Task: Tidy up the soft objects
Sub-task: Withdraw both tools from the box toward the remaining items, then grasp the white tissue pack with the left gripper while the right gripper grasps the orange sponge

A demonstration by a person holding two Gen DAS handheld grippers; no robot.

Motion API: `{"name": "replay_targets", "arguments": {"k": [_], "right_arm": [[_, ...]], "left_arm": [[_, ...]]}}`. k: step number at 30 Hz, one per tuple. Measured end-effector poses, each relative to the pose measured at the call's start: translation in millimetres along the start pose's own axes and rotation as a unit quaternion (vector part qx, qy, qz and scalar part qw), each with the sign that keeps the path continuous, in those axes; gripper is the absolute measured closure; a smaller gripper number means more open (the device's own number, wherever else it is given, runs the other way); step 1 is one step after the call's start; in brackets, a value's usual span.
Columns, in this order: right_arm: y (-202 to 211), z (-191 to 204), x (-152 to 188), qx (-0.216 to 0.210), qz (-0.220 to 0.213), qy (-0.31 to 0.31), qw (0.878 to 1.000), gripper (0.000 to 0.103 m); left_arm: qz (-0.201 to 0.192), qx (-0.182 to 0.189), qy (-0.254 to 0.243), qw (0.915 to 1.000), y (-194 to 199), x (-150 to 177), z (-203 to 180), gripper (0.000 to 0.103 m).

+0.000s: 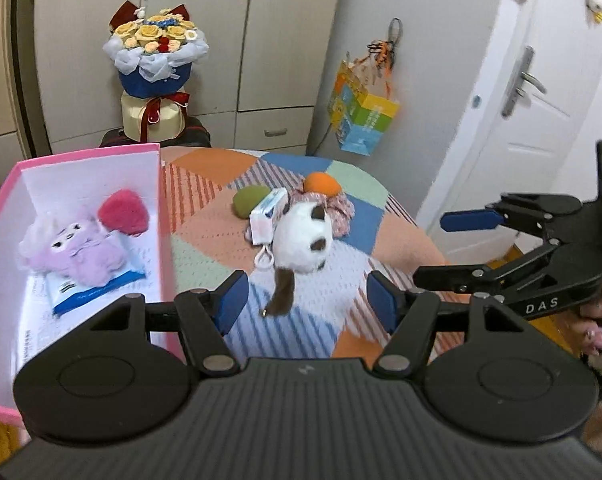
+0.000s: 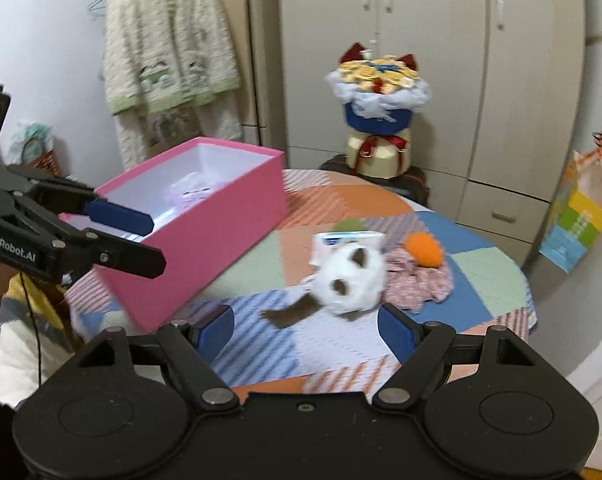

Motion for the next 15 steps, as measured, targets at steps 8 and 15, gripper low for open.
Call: {"name": "replay_targets", "arguments": {"k": [8, 15], "right_arm": [[-40, -59, -10, 0.012, -0.014, -0.039, 0.999, 0.02], [-78, -100, -34, 0.014, -0.04, -0.057, 0.997, 0.021]], "left_arm": [[-0.034, -0.047, 0.05, 0.9971, -62, -26, 9, 0.038], [-0.059, -0.103, 0.088, 0.989, -112, -51, 24, 0.042]]}}
Point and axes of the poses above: each gripper's, at about its wrist camera, not at the fingertips, and y roughly against the way its jaws point, z to its left, x to its underside, the point moved 8 cm from there along -y, roughly the way its jaws point, and after that the axes turned 3 degrees about z, right-handed, at the moved point
